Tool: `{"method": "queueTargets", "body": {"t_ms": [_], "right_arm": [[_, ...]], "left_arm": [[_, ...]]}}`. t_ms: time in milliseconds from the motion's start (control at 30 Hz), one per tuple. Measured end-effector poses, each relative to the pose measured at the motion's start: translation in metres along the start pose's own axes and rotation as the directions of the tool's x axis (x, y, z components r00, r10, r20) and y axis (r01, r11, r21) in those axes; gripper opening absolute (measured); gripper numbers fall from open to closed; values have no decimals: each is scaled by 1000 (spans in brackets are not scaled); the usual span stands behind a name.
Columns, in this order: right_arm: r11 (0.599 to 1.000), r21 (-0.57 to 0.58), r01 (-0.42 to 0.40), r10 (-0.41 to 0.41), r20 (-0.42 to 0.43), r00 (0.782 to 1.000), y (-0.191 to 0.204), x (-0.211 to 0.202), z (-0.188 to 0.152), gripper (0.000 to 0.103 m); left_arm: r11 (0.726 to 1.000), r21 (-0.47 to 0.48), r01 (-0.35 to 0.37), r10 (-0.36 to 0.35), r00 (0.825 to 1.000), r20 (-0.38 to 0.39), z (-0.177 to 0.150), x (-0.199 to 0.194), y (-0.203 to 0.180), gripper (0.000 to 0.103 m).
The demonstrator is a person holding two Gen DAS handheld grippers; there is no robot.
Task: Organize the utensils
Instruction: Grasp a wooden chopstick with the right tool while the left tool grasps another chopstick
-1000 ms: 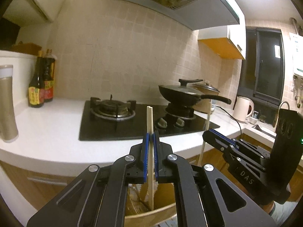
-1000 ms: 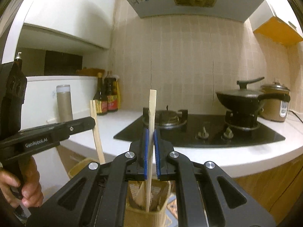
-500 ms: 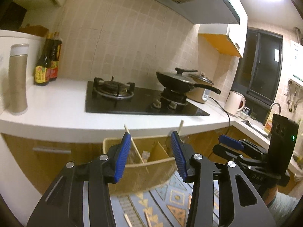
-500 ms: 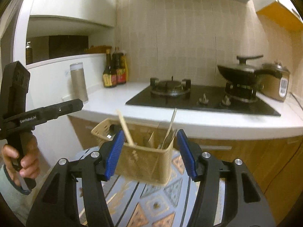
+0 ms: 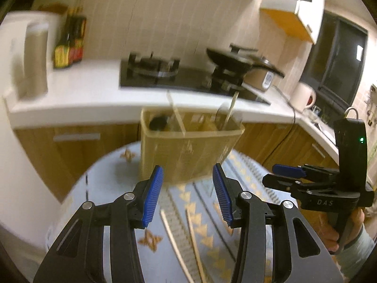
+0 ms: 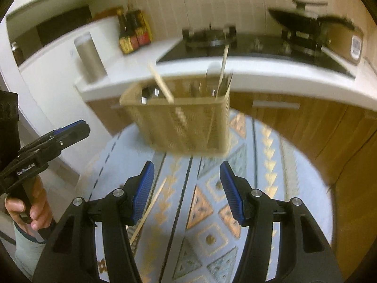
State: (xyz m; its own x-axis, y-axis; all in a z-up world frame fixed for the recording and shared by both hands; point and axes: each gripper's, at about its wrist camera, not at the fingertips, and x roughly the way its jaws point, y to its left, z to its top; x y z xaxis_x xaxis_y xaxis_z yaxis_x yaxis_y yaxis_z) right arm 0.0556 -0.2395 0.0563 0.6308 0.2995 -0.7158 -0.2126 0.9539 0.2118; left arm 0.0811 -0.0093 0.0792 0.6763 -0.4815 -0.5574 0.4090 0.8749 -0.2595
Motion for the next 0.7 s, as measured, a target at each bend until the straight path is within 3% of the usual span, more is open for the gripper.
{"method": "queueTargets", "body": {"t_ms": [167,300,467,700], "right_arm": [[996,71,-51,62,-171,983,7,38,-24,50],[992,117,-43,68,-219,973,12,61,-43,40],[985,156,-73,112,-255,960,27,82,-65,37],[996,78,-32,50,-237,970,67,100,-85,37]], "left_arm": [[996,-90,0,-18,981,-191,-32,37,29,40],[985,-171,19,-68,957,-282,-56,65,46,35],[991,-130,-15,-26,951,-308,-70,86,42,34],[997,-69,-43,19,948,-319,-82,102,31,22]]}}
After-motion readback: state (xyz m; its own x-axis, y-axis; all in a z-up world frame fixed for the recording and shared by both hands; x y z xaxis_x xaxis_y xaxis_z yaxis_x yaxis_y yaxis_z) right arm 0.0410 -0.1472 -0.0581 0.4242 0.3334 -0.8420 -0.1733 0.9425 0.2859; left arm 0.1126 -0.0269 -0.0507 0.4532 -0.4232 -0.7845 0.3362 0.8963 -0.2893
